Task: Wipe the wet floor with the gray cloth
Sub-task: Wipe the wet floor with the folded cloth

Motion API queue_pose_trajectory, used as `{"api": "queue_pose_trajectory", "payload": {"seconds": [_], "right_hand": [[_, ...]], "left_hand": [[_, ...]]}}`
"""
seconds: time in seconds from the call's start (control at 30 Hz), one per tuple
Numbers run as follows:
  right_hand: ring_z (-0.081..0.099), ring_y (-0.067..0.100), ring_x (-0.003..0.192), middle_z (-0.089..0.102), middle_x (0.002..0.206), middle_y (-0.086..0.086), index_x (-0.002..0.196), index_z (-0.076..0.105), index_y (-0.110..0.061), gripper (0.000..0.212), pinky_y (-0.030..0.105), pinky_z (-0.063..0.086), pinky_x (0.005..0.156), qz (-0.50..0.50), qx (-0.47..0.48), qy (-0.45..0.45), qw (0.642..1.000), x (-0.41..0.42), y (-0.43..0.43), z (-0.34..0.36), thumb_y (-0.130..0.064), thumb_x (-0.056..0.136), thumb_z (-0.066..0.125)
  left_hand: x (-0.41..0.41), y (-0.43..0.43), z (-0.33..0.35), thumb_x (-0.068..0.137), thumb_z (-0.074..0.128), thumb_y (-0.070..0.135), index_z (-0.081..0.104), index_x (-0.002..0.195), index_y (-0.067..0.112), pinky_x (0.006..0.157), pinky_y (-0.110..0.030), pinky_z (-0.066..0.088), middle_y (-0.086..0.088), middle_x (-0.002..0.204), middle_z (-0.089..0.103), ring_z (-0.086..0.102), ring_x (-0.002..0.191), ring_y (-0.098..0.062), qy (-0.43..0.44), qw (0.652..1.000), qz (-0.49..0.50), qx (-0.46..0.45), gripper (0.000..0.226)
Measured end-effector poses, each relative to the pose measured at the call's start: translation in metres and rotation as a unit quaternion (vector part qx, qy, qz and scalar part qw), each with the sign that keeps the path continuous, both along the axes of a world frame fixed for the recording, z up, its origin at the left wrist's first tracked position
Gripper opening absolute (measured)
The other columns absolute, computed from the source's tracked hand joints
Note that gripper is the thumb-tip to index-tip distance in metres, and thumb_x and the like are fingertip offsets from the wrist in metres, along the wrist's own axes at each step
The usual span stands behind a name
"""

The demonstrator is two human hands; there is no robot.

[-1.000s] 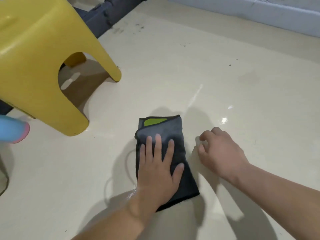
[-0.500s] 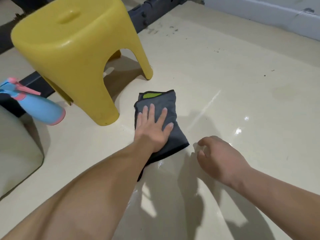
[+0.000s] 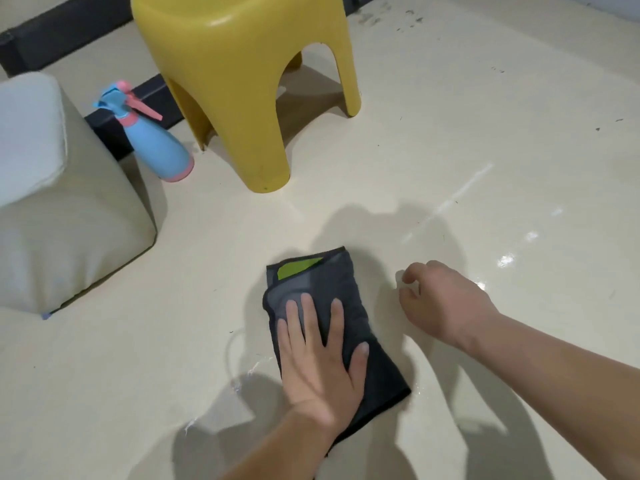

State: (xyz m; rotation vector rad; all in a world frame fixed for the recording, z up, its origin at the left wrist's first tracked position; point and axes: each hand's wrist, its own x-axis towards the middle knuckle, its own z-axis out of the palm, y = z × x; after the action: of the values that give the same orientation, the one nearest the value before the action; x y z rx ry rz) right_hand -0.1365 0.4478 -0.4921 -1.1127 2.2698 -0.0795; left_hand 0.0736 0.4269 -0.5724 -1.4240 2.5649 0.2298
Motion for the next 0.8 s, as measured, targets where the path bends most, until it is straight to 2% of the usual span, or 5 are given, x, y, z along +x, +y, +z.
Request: {"api": "queue_pose_trajectory", "payload": {"seconds": [0.17,0.33,0.53,0.67,0.8], "right_hand": [[0.059,0.02,0.109,0.061,0.118,-0.007,0.126,0.061,-0.028,0.032,0.037,0.052,0.094,-0.008,-0.007,-0.043,0.999,0.004,0.013,-0.002,-0.032,0.098,0.047],[0.058,0.018,0.124,0.062,0.137,-0.007,0.137,0.057,-0.029,0.04,0.033,0.046,0.103,0.004,-0.012,-0.085,0.996,0.015,0.009,0.0,-0.036,0.098,0.051],[0.058,0.022,0.121,0.059,0.138,-0.003,0.137,0.056,-0.026,0.039,0.03,0.046,0.096,0.02,-0.007,-0.093,0.995,0.033,-0.021,0.005,-0.035,0.1,0.049],[0.059,0.024,0.117,0.062,0.13,-0.001,0.132,0.059,-0.024,0.038,0.037,0.051,0.096,0.059,-0.01,-0.052,0.997,0.049,-0.031,-0.003,-0.033,0.098,0.046],[0.057,0.026,0.102,0.057,0.107,0.0,0.11,0.063,-0.019,0.026,0.034,0.049,0.073,0.104,-0.06,0.049,0.992,0.05,-0.022,-0.006,-0.031,0.097,0.045]], "left_hand": [[0.012,-0.011,0.005,0.099,0.029,0.071,0.031,0.161,0.03,0.123,-0.062,0.017,-0.022,0.17,0.015,0.005,0.157,-0.044,0.028,0.991,-0.131,0.025,0.074],[-0.007,-0.091,0.013,0.095,0.006,0.078,-0.012,0.16,0.043,0.126,-0.053,-0.011,-0.01,0.168,-0.028,-0.032,0.152,-0.032,-0.047,0.986,-0.155,0.04,0.076],[0.017,-0.055,0.007,0.099,0.003,0.071,-0.005,0.164,0.033,0.127,-0.055,-0.001,-0.02,0.171,-0.013,-0.015,0.156,-0.04,-0.025,0.999,0.019,0.009,0.076],[0.041,-0.023,0.001,0.104,0.027,0.065,0.028,0.162,0.024,0.124,-0.06,0.017,-0.027,0.167,0.018,0.015,0.154,-0.048,0.043,0.998,0.012,-0.045,0.071],[0.033,-0.045,-0.003,0.099,0.022,0.07,0.031,0.162,0.023,0.124,-0.061,0.013,-0.028,0.167,0.017,0.013,0.154,-0.049,0.021,0.999,0.007,-0.046,0.079]]}}
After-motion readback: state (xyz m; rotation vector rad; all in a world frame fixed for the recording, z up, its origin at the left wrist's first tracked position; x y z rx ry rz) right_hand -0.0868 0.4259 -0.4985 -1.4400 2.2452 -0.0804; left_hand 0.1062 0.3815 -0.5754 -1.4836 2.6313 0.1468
